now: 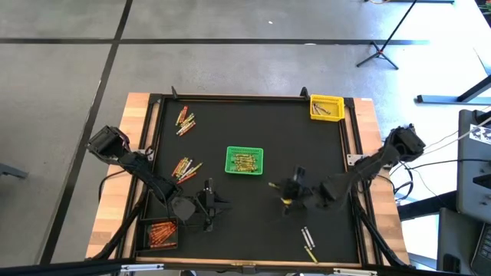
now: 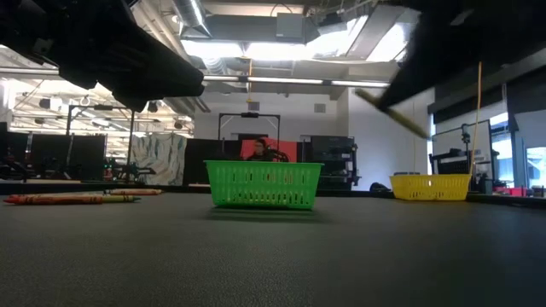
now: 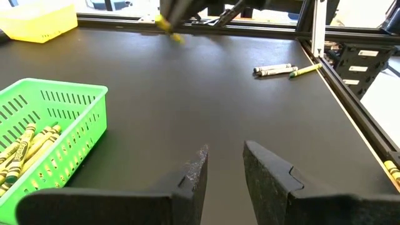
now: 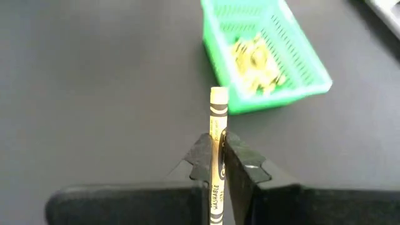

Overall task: Sort crayons
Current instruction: Put the green crayon into the green bin

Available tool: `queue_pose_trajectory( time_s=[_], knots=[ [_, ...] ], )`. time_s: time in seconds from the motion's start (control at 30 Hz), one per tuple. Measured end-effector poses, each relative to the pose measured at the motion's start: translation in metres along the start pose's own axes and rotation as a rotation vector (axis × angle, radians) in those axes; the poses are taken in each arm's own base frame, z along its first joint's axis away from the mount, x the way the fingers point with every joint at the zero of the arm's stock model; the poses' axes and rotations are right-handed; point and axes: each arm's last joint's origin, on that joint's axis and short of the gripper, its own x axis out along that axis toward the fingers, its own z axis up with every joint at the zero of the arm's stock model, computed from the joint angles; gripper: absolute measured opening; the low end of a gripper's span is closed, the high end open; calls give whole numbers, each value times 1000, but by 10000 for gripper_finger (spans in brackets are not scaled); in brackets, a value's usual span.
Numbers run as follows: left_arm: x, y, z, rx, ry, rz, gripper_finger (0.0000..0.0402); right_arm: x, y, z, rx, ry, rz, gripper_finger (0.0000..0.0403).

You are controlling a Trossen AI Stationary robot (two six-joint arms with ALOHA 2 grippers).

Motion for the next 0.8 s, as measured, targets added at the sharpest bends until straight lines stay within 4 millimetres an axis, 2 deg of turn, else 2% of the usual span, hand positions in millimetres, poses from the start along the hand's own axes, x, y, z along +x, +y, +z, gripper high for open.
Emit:
queue_pose_trajectory(
  time_s=[0.2, 0.47, 0.63, 0.8],
  knots=[
    [0, 0, 0, 0, 0, 0, 88, 24, -28, 27, 74, -79, -58, 24],
    [0, 0, 0, 0, 0, 0, 88, 56, -59, 49, 86, -140, -88, 24],
    [0, 0, 1, -5, -6, -2, 88, 83, -71, 53, 80, -142, -41, 24],
    [0, 0, 1, -5, -7, -2, 88, 107, -82, 50, 105, -125, -68, 24]
  ],
)
